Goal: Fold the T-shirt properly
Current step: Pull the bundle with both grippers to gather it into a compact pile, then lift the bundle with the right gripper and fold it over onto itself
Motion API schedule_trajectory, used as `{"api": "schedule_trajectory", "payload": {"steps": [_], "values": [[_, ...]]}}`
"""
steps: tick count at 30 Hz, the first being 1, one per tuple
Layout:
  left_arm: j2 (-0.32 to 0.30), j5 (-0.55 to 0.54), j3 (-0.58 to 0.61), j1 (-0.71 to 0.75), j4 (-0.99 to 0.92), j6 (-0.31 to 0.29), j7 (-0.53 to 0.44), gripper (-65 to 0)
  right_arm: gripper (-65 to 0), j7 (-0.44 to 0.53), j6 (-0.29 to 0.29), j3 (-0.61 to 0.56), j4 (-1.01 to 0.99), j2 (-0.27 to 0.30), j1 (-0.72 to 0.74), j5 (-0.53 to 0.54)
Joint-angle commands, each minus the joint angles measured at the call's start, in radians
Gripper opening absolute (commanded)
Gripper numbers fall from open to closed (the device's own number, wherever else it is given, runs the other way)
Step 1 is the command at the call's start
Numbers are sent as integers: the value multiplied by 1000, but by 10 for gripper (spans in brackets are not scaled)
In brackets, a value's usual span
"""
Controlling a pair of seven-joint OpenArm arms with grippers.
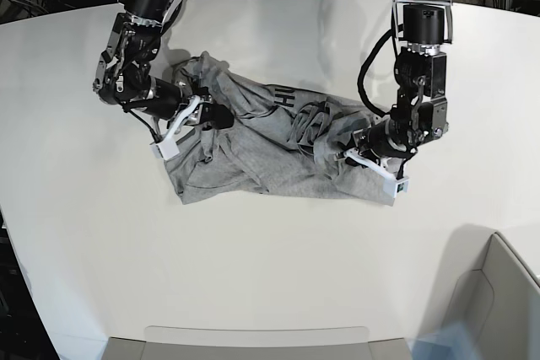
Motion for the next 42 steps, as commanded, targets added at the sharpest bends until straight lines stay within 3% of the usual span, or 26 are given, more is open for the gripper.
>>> {"api": "schedule_trajectory", "payload": {"steps": [1,5,11,16,18,22,23,29,36,42], "values": [[-4,48,6,11,-8,30,71,-650,-393,-46,16,-21,2,-4,3,-49],[-2,47,21,12,-8,30,71,-650,-393,-5,16,-43,0,-32,21,-60],[-2,47,45,34,-6,30,71,-650,-394,122,16,-92,-55,-33,18,-47],[-2,45,46,48,60,30,85,-650,-399,153,16,-135,-54,-29,9,-32],[-1,45,46,63,120,30,120,-650,-446,153,16,-133,-52,-29,11,-32],[7,45,40,69,229,32,180,-650,-638,153,16,-129,-35,-26,12,-32],[7,45,37,69,244,32,194,-650,-650,153,16,-129,-23,-26,12,-32],[12,45,34,69,295,35,217,-650,-650,161,16,-126,83,9,9,-35],[12,45,32,60,298,35,268,-649,-650,248,16,-135,137,97,20,-31],[13,28,32,49,420,30,315,-557,-650,253,16,-127,131,138,63,-37]]}}
